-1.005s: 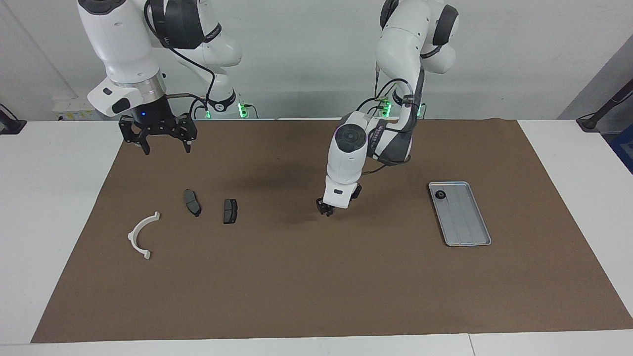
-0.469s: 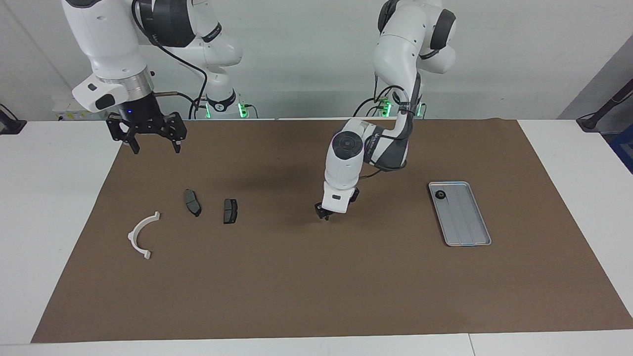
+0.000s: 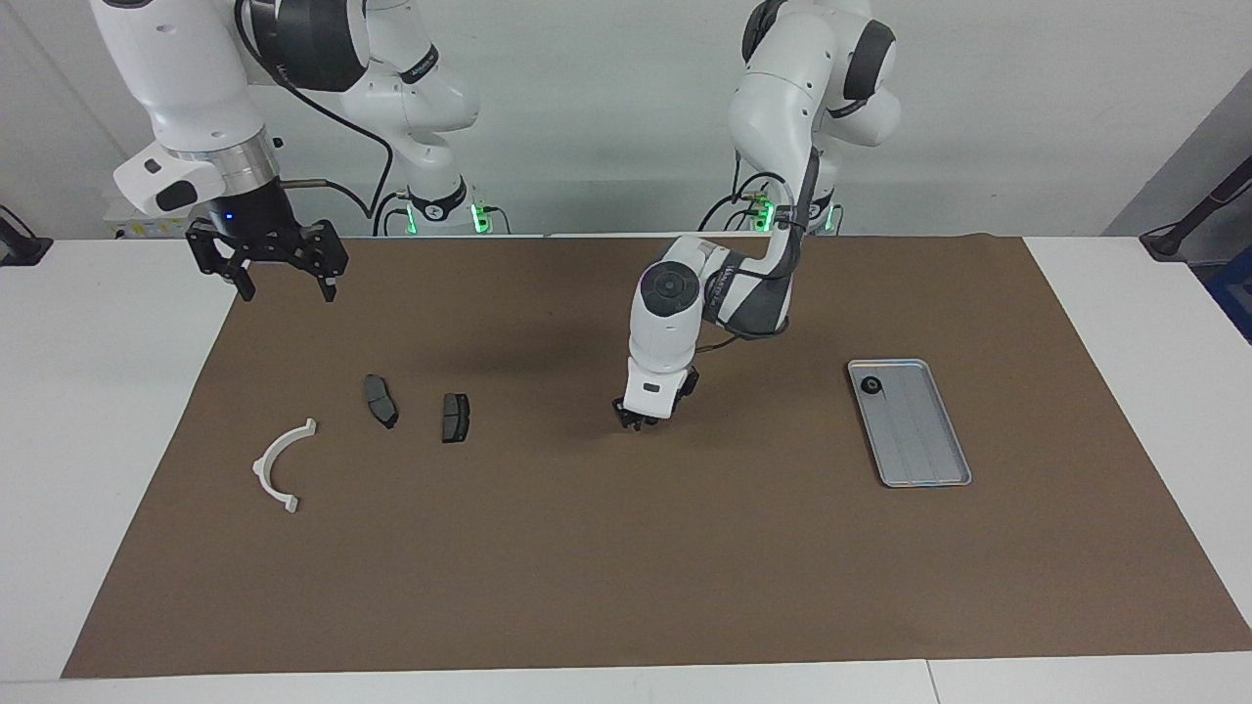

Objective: Pick bearing gear from pile to tray

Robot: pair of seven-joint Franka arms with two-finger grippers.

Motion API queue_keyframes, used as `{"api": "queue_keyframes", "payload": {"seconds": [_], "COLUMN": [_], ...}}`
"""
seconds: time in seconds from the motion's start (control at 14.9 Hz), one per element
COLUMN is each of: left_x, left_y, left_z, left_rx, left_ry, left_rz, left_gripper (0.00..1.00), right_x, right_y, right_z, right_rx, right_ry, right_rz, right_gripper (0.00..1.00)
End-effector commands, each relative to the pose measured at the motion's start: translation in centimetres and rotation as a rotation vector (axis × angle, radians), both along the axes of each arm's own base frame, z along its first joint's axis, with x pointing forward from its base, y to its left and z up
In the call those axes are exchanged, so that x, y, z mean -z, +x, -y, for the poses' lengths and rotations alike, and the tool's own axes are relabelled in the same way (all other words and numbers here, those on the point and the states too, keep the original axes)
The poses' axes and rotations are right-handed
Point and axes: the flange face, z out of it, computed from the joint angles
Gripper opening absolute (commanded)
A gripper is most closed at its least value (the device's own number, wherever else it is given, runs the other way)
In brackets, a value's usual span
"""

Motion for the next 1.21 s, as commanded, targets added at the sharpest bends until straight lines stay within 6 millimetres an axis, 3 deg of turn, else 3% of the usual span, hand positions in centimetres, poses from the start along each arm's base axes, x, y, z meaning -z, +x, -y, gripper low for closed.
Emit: {"api": "queue_keyframes", "payload": {"seconds": [0.0,0.2,0.4,0.74,0.94,1.0,1.14], "left_x": [0.4,1.1,1.1,1.1,0.4,-0.8,-3.5], "left_y": [-0.3,-0.5,-0.5,-0.6,0.1,0.2,1.8], "left_z": [-0.1,-0.3,-0.3,-0.4,-1.6,-2.1,-5.6], "left_rx": [-0.019,-0.022,-0.023,-0.025,-0.038,-0.039,-0.075], "left_ry": [-0.002,-0.006,-0.011,-0.003,0.019,0.018,0.018], "left_rz": [0.01,0.018,0.026,0.013,-0.013,-0.013,-0.018], "left_gripper": [0.66,0.62,0.51,0.06,0.03,0.03,0.03], "right_x": [-0.3,0.0,0.9,1.0,1.0,1.0,0.9], "right_y": [-0.3,-0.4,-1.3,-2.3,-2.6,-2.6,-2.6], "right_z": [-0.1,0.0,-0.5,-0.7,-0.8,-0.8,-0.8], "right_rx": [0.004,0.014,0.01,0.004,0.003,0.003,0.003], "right_ry": [0.015,0.047,0.062,0.062,0.062,0.062,0.062], "right_rz": [0.012,0.003,-0.081,-0.138,-0.155,-0.155,-0.154], "right_gripper": [1.0,1.0,1.0,1.0,1.0,1.0,1.0]}}
